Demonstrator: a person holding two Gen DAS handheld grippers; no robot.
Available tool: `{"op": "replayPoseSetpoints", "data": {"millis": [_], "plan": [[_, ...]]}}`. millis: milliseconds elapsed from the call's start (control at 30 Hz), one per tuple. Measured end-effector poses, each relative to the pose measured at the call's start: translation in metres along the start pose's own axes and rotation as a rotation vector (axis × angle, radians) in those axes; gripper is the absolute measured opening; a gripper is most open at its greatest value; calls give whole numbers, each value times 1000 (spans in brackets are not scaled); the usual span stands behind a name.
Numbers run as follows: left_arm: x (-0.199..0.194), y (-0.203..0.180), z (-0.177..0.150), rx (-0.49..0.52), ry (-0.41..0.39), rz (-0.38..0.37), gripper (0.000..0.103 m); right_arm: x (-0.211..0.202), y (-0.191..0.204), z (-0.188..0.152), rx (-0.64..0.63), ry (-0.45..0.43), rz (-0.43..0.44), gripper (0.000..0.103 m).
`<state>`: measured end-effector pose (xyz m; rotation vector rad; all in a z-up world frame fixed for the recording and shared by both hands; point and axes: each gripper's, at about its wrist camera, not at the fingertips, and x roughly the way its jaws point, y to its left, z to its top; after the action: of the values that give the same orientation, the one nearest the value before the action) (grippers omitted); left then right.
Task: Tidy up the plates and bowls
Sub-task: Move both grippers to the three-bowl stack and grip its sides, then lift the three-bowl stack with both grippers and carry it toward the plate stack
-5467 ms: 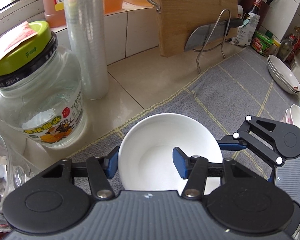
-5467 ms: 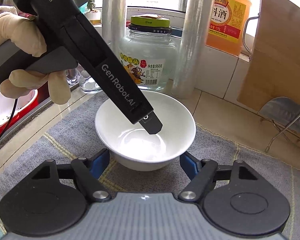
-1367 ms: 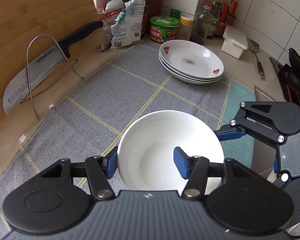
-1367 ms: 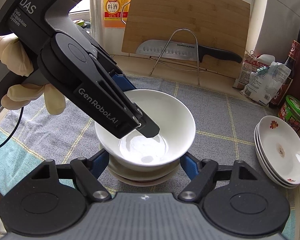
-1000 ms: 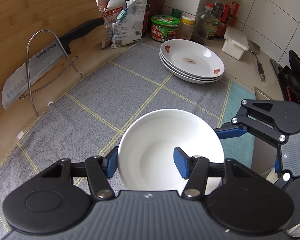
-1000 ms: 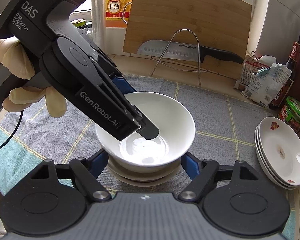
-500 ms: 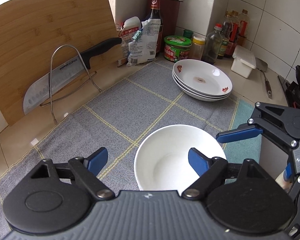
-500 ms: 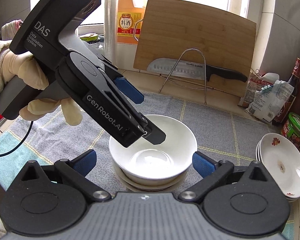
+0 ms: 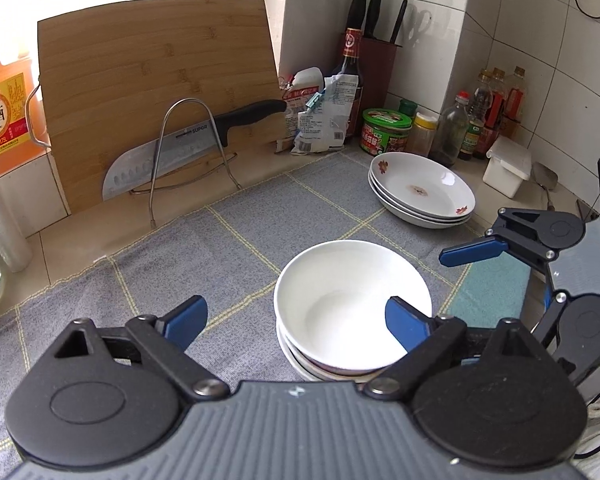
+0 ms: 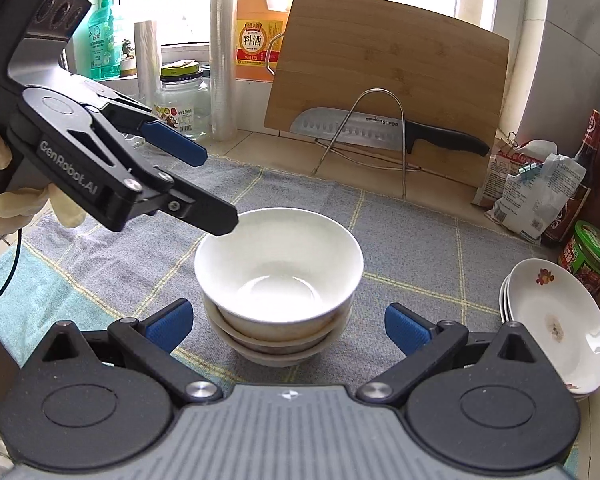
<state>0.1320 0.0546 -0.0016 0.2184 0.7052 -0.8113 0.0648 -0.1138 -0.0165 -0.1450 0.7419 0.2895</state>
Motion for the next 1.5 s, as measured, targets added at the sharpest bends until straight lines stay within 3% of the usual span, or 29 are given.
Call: {"op": "replayPoseSetpoints", "data": {"millis": [367, 533, 800, 933, 1033, 1233, 1500], "plan": [[-10, -31, -34, -90, 33, 161, 95, 23, -30, -24, -79, 78, 122, 103], [3, -34, -54, -105, 75, 173, 95, 38, -35, -26, -81, 106, 155, 103], [52, -32, -80, -34, 124, 106, 95, 80, -35, -35, -93, 223, 126, 103], [72, -35, -83, 56, 141, 60, 95, 84, -34, -35, -106, 229, 126, 103], [78, -37, -87, 113, 129, 36, 102, 84, -35, -36, -106, 214, 126, 103], [80, -31, -85, 141, 112, 6, 103, 80, -40, -43, -126, 165, 149, 103], [85, -27, -72, 226, 105, -49, 94, 92, -43, -26, -278, 179, 260, 103]]}}
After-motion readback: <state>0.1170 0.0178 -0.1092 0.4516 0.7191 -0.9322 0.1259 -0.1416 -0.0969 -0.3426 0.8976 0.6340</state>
